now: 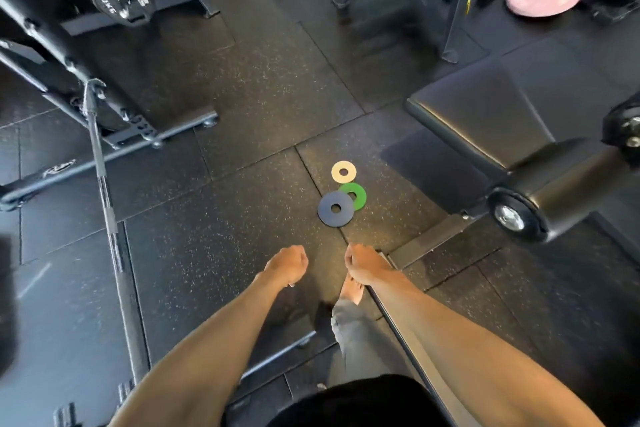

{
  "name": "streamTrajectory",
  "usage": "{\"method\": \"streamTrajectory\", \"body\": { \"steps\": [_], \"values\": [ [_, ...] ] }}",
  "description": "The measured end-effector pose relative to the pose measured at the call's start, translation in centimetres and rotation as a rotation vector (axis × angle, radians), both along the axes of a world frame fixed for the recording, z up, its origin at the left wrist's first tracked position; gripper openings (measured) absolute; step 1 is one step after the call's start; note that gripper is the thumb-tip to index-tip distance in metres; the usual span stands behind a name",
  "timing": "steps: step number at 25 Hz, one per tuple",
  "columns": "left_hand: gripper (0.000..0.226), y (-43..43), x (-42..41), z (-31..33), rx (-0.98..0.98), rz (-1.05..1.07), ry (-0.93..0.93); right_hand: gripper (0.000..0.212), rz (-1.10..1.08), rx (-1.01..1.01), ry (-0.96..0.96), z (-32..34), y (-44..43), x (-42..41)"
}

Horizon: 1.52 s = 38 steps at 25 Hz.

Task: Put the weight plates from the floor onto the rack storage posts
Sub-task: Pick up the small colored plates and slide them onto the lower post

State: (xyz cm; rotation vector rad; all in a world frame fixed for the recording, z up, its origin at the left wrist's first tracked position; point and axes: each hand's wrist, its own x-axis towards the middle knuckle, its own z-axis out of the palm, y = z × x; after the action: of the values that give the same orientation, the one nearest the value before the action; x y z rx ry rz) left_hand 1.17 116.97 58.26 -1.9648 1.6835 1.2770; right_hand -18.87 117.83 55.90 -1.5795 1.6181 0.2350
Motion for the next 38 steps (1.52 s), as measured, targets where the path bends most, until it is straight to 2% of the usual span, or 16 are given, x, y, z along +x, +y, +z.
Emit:
{"method": "streamTrajectory", "body": {
  "steps": [4, 8, 12, 15, 18, 21, 24, 26, 32, 35, 38],
  "values": [
    [0.032, -8.4, -2.3, -2.9, 0.032, 0.005, 0.006, 0.025, 0.034, 0.068, 0.001, -3.2, -7.9, -1.1],
    [0.028, -16.4, -4.3, -8.6, 0.041, 0.005, 0.026, 0.021, 0.007, 0.102, -0.016, -8.6, -15.2, -2.2],
    [0.027, -23.4, -5.3, -19.8, 0.04, -0.006, 0.013, 0.024, -0.08, 0.101, -0.019, -18.0, -21.1, -2.8],
    [0.028, -27.2, -5.7, -30.4, 0.039, 0.001, 0.002, 0.029, -0.2, 0.098, 0.017, -28.0, -24.3, -2.9],
    [0.04, -30.3, -6.0, -41.1, 0.065, 0.117, 0.021, 0.026, -0.323, 0.135, 0.032, -38.6, -26.8, -3.1],
    [0.055, -32.9, -6.8, -51.2, 0.076, 0.167, -0.004, 0.037, -0.478, 0.146, 0.068, -47.8, -29.3, -3.9],
    [0.074, -35.3, -8.1, -59.0, 0.011, 0.083, -0.061, 0.04, -0.622, 0.062, 0.128, -55.1, -32.0, -5.4],
    [0.083, -36.8, -9.1, -62.9, -0.045, -0.025, -0.052, 0.041, -0.643, -0.002, 0.206, -59.0, -34.1, -6.7],
    [0.082, -40.0, -9.3, -68.2, -0.157, -0.377, -0.17, 0.064, -0.607, 0.012, 0.372, -65.5, -39.9, -7.8],
    [0.084, -40.5, -9.9, -68.1, -0.141, -0.324, -0.128, 0.076, -0.616, 0.01, 0.393, -66.1, -41.3, -7.7],
    [0.078, -40.6, -9.5, -67.0, -0.043, -0.254, -0.041, 0.077, -0.623, -0.015, 0.407, -65.6, -40.9, -7.8]
  ]
}}
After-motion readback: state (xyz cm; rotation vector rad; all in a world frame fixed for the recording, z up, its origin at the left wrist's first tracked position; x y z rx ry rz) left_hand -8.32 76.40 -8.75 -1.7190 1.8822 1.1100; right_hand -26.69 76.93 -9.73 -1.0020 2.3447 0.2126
